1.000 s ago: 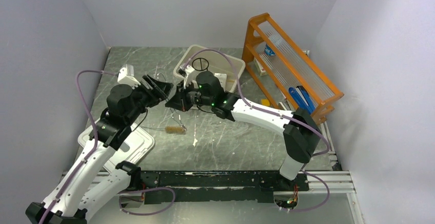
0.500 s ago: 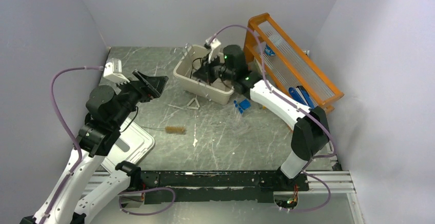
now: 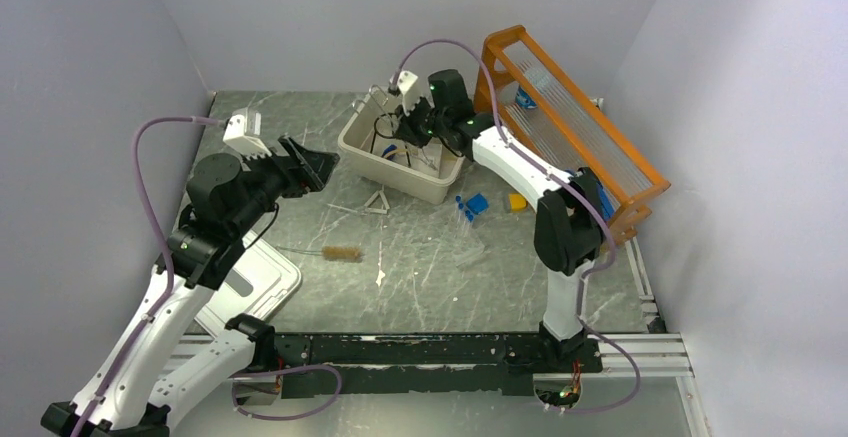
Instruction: Organize the chemistry lab equipment
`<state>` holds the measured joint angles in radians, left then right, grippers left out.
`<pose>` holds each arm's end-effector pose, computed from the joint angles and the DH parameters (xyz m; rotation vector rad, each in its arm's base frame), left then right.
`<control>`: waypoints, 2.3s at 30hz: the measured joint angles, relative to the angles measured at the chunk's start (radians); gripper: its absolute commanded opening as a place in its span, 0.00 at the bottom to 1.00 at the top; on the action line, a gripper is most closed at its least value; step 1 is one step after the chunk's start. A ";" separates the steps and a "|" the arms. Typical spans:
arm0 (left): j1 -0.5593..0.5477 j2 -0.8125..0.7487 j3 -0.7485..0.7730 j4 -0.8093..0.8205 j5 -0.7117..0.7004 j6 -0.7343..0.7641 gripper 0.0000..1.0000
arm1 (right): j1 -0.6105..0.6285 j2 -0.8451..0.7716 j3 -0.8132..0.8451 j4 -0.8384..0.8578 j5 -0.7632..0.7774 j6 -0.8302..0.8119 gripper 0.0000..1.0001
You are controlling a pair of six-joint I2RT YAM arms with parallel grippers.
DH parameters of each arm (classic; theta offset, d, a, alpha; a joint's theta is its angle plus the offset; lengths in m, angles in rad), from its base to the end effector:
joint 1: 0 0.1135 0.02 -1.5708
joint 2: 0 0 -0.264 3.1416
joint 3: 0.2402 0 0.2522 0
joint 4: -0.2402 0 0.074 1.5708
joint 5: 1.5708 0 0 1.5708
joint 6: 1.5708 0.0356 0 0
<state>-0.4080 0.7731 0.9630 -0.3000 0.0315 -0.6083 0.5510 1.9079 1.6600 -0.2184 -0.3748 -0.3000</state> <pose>0.1549 -0.0682 0.3910 -0.1498 1.7369 -0.7836 0.3810 0.2494 0.3125 -1.0542 1.7514 0.5386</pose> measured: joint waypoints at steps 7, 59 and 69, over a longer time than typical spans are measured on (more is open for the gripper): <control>0.000 0.028 0.000 -0.023 0.000 0.018 0.82 | -0.008 0.104 0.031 -0.154 -0.024 -0.117 0.00; 0.000 0.063 -0.017 -0.115 -0.121 0.065 0.80 | 0.051 0.043 0.127 -0.349 0.101 -0.055 0.53; 0.000 -0.005 0.129 -0.223 -0.397 0.117 0.82 | 0.180 -0.084 0.075 -0.227 0.135 0.124 0.59</control>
<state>-0.4080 0.7681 1.0924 -0.5232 -0.3660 -0.4908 0.7307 1.8240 1.7351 -0.4450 -0.2401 -0.1761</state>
